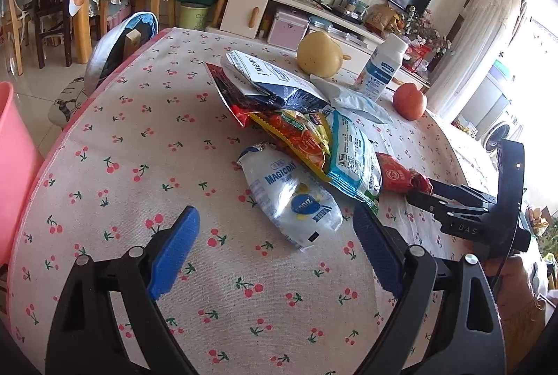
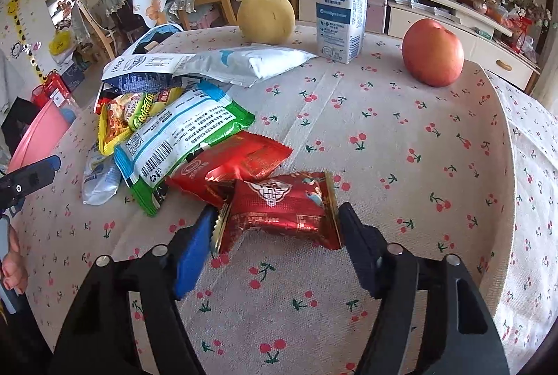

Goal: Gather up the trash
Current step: 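Grasp the white wet-wipes pack with the left gripper while the right grasps the red candy wrapper, then carry the wipes pack and red wrapper over the pink bucket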

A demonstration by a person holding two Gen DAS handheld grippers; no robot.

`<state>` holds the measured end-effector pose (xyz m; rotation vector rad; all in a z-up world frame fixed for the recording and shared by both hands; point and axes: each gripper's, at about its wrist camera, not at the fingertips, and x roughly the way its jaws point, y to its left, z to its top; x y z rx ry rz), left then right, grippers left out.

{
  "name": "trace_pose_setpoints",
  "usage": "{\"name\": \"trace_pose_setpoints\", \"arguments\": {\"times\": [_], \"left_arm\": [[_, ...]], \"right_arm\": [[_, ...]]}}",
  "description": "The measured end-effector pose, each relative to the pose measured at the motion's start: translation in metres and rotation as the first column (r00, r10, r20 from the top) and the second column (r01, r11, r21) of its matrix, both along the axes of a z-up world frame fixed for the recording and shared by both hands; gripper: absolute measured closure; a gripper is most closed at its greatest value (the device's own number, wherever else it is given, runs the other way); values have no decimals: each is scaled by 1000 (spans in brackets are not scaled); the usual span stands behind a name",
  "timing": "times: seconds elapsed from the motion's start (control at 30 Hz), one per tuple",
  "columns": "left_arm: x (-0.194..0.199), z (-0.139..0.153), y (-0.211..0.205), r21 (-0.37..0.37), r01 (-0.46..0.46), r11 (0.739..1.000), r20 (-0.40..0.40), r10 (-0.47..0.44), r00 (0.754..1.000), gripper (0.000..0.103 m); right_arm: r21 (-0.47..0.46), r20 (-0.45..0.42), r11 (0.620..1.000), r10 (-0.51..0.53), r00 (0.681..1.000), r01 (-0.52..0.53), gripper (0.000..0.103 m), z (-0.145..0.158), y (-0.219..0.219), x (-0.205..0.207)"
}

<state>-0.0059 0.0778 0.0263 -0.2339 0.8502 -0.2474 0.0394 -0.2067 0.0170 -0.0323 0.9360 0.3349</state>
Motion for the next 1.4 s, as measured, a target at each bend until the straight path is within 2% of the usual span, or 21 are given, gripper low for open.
{"name": "trace_pose_setpoints", "arguments": {"times": [0.13, 0.27, 0.47, 0.63, 0.73, 0.93, 1.03, 1.2, 1.4], "left_arm": [[-1, 3, 0, 1, 0, 1000, 21, 0, 1000, 13], [4, 10, 0, 25, -8, 1000, 55, 6, 998, 13], [23, 31, -4, 142, 15, 990, 143, -35, 989, 13], [58, 48, -24, 269, 92, 959, 169, -141, 976, 13], [79, 51, -45, 302, 138, 943, 147, -189, 971, 13], [115, 41, -108, 243, 223, 944, 67, -245, 967, 13], [139, 29, -136, 233, 217, 948, -7, -221, 975, 13], [180, 10, -167, 268, 197, 943, -121, -170, 978, 13], [209, -8, -179, 326, 174, 929, -197, -113, 974, 13]], "right_arm": [[32, -1, 999, -14, 1000, 14, 49, 2, -2, -2], [40, -2, 999, -27, 1000, 27, 52, 3, -2, -4], [50, 0, 998, -41, 999, 41, 54, 6, -3, -7], [68, 13, 997, -48, 999, 48, 55, 13, -6, -13], [81, 22, 995, -64, 998, 63, 55, 17, -11, -14], [102, 26, 992, -76, 997, 73, 55, 22, -15, -19], [114, 26, 991, -76, 997, 72, 56, 25, -18, -22], [141, 29, 988, -71, 997, 66, 56, 29, -25, -26], [154, 26, 986, -62, 998, 57, 56, 30, -30, -27]]}}
